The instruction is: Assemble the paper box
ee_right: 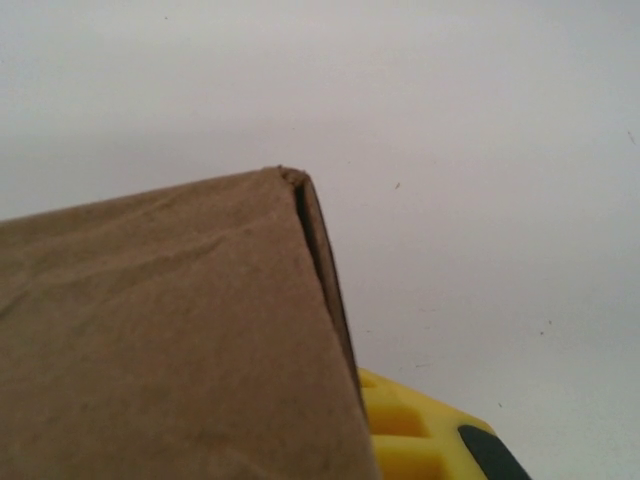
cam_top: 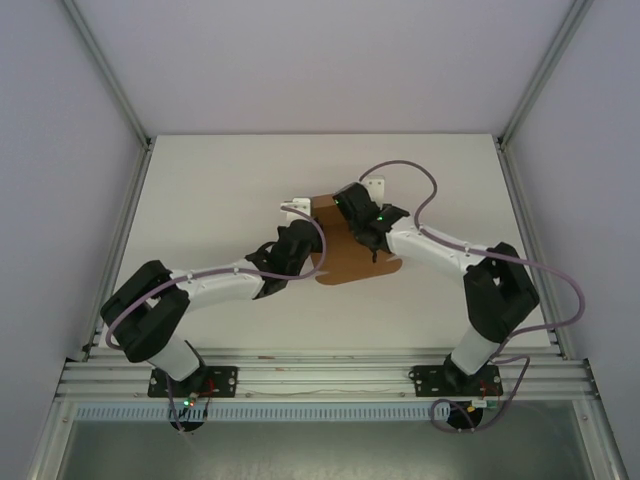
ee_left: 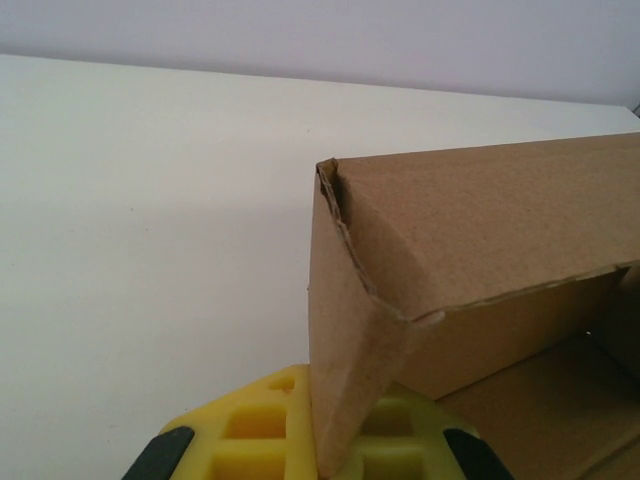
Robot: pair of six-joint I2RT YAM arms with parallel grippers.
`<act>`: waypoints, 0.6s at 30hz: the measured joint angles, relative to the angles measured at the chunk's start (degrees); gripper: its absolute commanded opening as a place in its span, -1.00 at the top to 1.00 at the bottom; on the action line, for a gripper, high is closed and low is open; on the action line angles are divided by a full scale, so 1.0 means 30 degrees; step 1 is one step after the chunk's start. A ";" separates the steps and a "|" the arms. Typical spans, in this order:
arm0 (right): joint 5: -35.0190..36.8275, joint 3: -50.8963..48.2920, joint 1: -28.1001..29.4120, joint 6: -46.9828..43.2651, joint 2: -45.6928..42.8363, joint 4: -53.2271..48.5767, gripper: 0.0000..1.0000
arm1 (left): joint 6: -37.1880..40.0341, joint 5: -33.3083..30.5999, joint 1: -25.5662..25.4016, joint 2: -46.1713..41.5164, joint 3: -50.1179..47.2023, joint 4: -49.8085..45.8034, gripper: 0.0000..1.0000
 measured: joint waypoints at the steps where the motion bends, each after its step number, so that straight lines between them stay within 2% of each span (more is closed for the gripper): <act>1: -0.0306 -0.0510 -0.0029 -0.0153 -0.0306 0.0663 0.87 | 0.0007 -0.0044 0.0000 0.0000 0.0044 -0.0044 1.00; 3: -0.1209 -0.1807 -0.0153 -0.0481 -0.1151 0.2135 0.52 | 0.0007 -0.0168 0.0000 0.0000 0.0087 -0.0124 1.00; 6: -0.2419 -0.3541 -0.0627 -0.0867 -0.2368 0.4313 0.10 | -0.0058 -0.0525 -0.0007 0.0000 0.0095 -0.0240 1.00; 11: -0.4626 -0.4918 -0.1086 -0.1479 -0.3803 0.6521 -0.46 | -0.0182 -0.0692 0.0000 0.0000 0.0124 -0.0255 1.00; 14: -0.5909 -0.5399 -0.1064 -0.1654 -0.4845 0.7133 -1.00 | -0.0095 -0.0678 -0.0007 0.0000 0.0124 -0.0255 1.00; 18: -0.6827 -0.6360 -0.1056 -0.1807 -0.7089 0.7635 -0.99 | 0.0430 -0.0663 -0.0007 0.0000 0.0124 -0.0313 1.00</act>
